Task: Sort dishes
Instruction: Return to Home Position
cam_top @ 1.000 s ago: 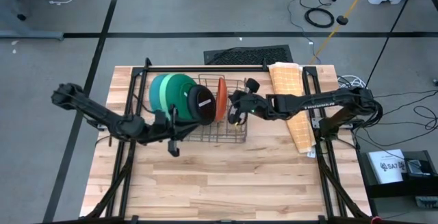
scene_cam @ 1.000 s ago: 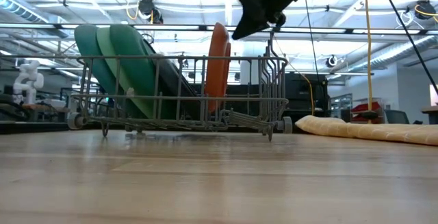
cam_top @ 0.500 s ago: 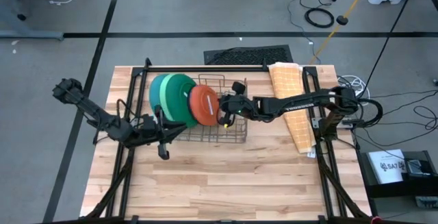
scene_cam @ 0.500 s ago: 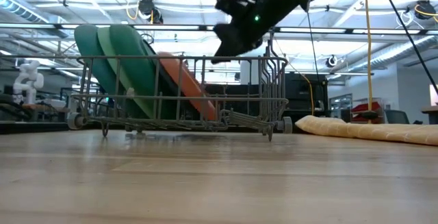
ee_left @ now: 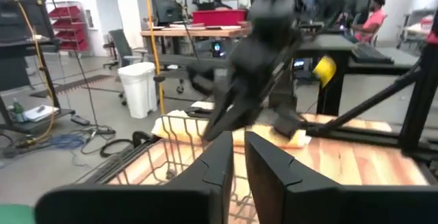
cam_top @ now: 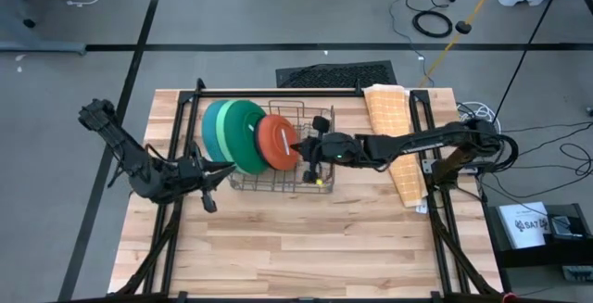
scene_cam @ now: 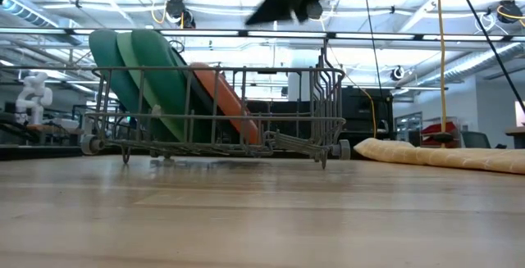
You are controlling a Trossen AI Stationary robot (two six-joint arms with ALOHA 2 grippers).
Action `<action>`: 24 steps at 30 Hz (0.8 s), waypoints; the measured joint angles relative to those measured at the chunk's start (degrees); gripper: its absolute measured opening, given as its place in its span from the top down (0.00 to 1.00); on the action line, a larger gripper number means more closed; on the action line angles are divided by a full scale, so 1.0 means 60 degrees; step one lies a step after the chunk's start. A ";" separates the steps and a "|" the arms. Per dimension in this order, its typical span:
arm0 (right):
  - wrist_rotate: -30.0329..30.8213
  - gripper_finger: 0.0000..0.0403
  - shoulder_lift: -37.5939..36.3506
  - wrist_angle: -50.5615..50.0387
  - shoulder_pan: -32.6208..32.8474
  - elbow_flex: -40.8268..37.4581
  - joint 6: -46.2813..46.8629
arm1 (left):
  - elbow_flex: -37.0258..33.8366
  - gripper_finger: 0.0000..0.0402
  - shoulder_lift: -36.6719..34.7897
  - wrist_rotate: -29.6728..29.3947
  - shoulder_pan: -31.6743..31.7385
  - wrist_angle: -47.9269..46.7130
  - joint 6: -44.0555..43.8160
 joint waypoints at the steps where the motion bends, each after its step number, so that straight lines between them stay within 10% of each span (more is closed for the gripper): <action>1: -0.0227 1.00 -0.0206 0.0057 0.0107 0.0000 -0.0104 | 0.0000 0.89 -0.0065 0.0018 0.0003 -0.0198 0.0000; 10: -0.1454 1.00 -0.2112 0.2124 0.0546 -0.1379 -0.0792 | -0.0072 0.98 -0.1393 0.0989 0.0222 -0.2494 -0.0497; 24: -0.1472 1.00 -0.7726 0.4361 0.1093 -0.7409 0.0067 | -0.3168 1.00 -0.4014 0.3036 0.0247 -0.0656 0.0171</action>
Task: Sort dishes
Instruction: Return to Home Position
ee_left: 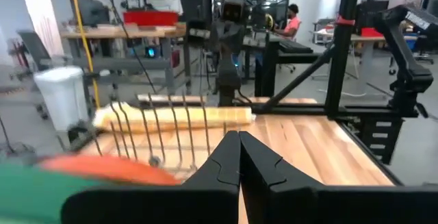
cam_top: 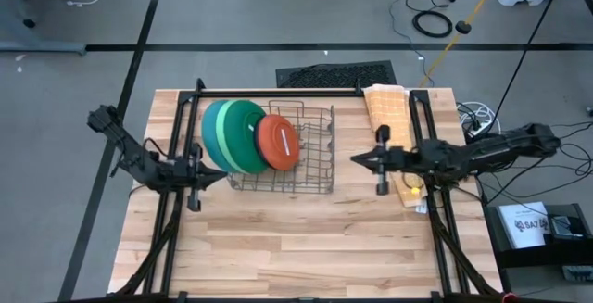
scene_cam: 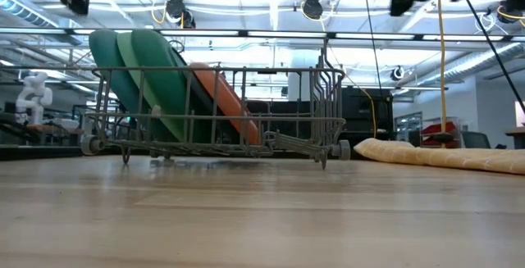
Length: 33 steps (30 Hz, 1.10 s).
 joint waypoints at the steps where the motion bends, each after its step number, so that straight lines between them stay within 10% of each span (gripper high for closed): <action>1: 0.0005 1.00 -0.0394 0.0115 0.0054 -0.0298 -0.0002 | -0.0225 1.00 -0.0081 0.0008 0.0004 0.0099 -0.0164; 12: -0.0014 1.00 -0.3143 -0.0120 0.0141 -0.2396 0.0633 | -0.0886 1.00 -0.0793 0.0217 -0.0187 -0.0460 -0.0918; 33: -0.0782 1.00 -0.4682 -0.0389 0.0134 -0.3618 0.0691 | -0.2488 1.00 -0.1599 0.1943 -0.0208 0.1080 -0.0149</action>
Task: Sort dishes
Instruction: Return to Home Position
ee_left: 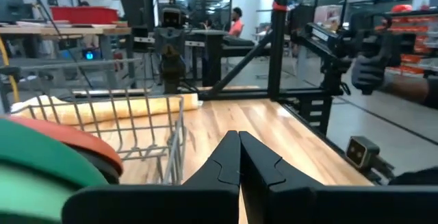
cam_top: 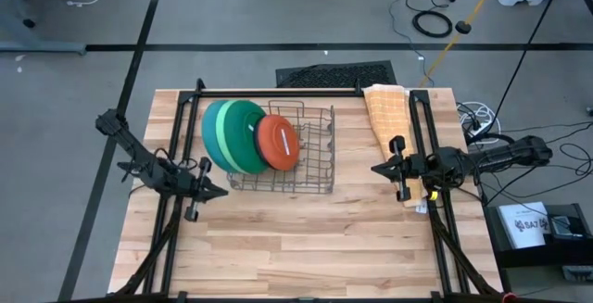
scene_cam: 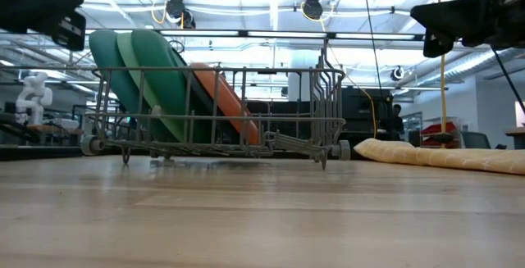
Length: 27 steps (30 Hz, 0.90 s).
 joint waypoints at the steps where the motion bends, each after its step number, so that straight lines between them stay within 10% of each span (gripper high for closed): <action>1: 0.0000 1.00 0.0000 0.0000 0.0000 0.0000 0.0004 | -0.0138 1.00 -0.0086 0.0084 0.0000 0.0024 -0.0009; 27: 0.0149 1.00 0.0000 -0.0086 -0.0004 0.0004 -0.0056 | -0.0155 1.00 -0.0325 0.0789 0.3098 -0.0560 -0.0515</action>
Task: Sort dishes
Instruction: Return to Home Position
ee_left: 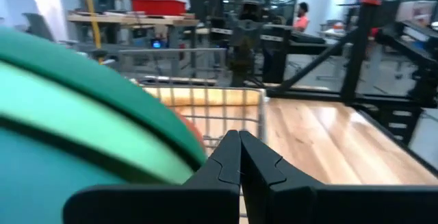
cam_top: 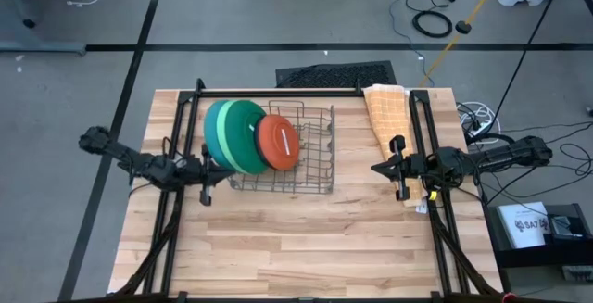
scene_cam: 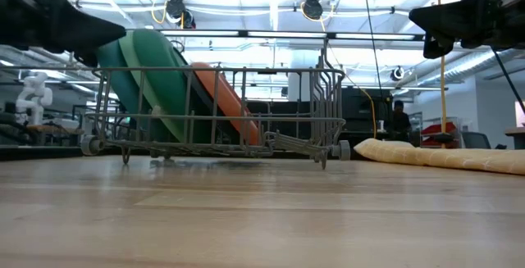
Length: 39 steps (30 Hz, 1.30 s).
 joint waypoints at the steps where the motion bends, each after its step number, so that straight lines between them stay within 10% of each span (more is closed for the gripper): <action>1: 0.0000 1.00 0.0000 -0.0013 0.0000 0.0000 -0.0012 | -0.0003 1.00 0.0000 0.0014 0.0166 0.0004 -0.0002; 39: 0.0410 1.00 0.0004 -0.1991 -0.0149 0.0007 0.1161 | -0.0017 0.94 0.0000 0.0556 0.2297 -0.0038 -0.0006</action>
